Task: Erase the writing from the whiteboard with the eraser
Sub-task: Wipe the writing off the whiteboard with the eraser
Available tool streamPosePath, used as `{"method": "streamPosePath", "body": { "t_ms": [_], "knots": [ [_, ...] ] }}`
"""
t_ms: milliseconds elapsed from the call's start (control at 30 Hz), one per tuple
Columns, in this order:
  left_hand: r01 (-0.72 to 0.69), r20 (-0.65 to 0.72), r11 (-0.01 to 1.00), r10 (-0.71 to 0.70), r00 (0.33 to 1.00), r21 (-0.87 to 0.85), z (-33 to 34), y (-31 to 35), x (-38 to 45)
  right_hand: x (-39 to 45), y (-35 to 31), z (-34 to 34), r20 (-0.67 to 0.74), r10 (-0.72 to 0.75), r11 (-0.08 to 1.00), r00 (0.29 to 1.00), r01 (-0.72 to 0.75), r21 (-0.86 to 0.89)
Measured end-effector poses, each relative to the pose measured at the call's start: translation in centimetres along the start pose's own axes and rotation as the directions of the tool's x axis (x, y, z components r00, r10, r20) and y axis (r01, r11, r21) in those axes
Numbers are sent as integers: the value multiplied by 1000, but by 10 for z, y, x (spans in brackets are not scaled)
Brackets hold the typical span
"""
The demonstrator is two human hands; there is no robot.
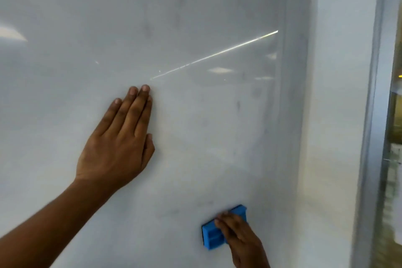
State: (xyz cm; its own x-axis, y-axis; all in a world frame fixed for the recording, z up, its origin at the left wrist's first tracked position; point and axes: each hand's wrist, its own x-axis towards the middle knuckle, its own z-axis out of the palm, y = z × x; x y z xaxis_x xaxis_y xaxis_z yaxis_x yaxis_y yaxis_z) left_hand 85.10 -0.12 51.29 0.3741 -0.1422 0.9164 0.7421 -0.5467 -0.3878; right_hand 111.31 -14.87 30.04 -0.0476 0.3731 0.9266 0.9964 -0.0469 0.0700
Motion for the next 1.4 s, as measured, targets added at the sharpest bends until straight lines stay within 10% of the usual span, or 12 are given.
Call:
{"method": "streamPosePath", "body": {
  "t_ms": [333, 567, 1067, 1233, 1400],
  "knots": [
    [63, 103, 990, -50, 993, -124, -16, -2, -39, 263, 23, -83, -249, 83, 997, 965, -78, 28],
    [115, 152, 990, -100, 983, -88, -34, -1, -149, 71, 10, -5, -194, -70, 989, 978, 94, 118],
    [189, 199, 980, -173, 965, -64, 47, -25, -195, -294, -17, 102, 185, 313, 946, 931, -323, 21],
    [254, 233, 958, -218, 948, -134, 26, -10, -187, -316, -41, 96, 412, 472, 854, 779, -521, 7],
    [58, 124, 977, -33, 992, -203, -20, 0, -174, -215, -50, 52, 272, 375, 920, 886, -391, 5]
  ]
}}
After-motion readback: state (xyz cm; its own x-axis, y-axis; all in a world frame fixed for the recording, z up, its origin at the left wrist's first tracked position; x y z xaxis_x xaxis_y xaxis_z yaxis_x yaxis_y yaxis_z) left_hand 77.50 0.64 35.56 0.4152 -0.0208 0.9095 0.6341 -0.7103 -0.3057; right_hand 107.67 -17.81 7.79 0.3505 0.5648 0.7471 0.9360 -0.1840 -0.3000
